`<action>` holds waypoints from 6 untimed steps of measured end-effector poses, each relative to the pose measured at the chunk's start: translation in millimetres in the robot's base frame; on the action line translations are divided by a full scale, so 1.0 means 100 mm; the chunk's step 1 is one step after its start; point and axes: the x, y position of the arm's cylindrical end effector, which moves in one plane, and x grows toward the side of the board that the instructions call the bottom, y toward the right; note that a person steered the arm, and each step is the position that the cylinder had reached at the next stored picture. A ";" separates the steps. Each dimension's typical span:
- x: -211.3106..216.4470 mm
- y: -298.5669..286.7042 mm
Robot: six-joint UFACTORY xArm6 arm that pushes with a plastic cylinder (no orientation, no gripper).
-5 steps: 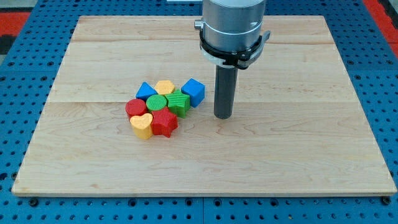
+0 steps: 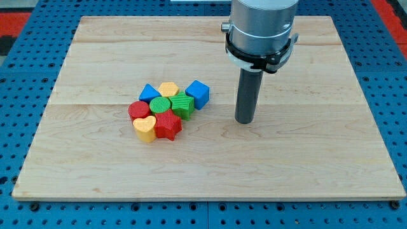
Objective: Push the red star between green blocks
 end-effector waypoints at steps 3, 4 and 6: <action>0.33 -1.32; -0.28 -1.33; -0.35 -1.23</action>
